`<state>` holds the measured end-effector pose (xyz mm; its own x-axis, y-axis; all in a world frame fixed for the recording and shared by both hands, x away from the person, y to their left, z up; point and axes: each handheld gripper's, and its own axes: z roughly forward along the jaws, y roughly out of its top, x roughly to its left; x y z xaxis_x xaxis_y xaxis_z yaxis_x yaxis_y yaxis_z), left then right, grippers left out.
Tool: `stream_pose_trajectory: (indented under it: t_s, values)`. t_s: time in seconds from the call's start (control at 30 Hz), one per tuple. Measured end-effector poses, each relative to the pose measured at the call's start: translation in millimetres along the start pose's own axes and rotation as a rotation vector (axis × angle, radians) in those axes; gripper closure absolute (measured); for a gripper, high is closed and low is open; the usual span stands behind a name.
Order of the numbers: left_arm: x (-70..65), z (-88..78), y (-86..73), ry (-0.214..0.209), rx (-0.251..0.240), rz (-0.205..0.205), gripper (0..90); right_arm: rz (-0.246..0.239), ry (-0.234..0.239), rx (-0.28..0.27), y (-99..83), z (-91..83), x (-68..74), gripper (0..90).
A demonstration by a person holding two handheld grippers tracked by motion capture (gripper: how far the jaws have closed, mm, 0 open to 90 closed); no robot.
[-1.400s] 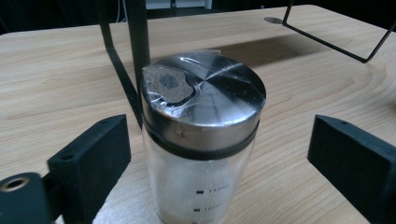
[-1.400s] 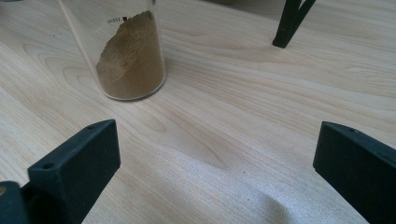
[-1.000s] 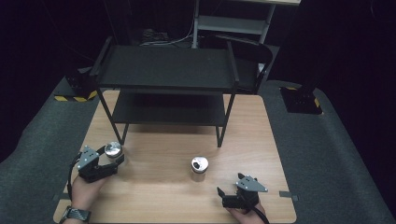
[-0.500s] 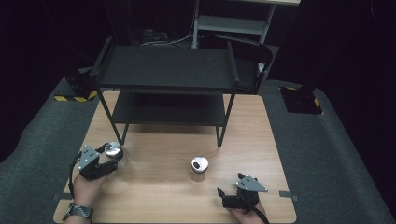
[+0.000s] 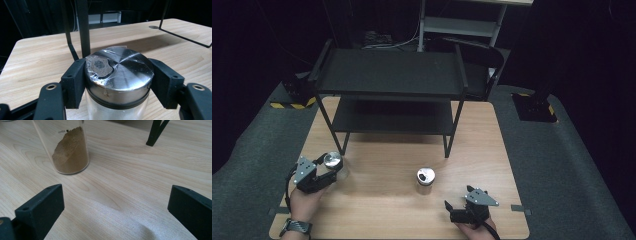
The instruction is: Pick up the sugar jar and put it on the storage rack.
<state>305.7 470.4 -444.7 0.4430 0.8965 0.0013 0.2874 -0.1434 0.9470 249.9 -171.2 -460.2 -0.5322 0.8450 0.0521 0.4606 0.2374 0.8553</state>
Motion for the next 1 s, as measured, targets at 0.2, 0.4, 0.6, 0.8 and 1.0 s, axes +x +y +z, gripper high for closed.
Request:
stream_pose_trajectory:
  t_s: [0.2,0.4,0.6,0.8,1.0]
  values:
    - [-1.6,-1.4,-0.6,0.000,-0.001,0.000,34.7,0.002,0.002,-0.002,-0.3,-0.1,-0.6,0.2]
    - [-3.2,-6.1,-0.9,-0.011,-0.028,-0.001,34.7,0.004,0.001,-0.001,-0.2,0.0,-0.6,0.2]
    - [-6.3,-9.7,4.8,-0.025,-0.052,0.010,34.7,0.002,0.002,0.000,0.0,0.1,-0.6,0.2]
    - [-12.3,-15.5,18.6,-0.053,-0.076,0.023,34.7,0.000,0.002,0.004,0.7,0.4,-0.1,0.1]
    - [-19.4,-21.6,30.6,-0.076,-0.109,0.058,34.7,0.000,0.001,0.007,1.2,0.8,-0.1,0.2]
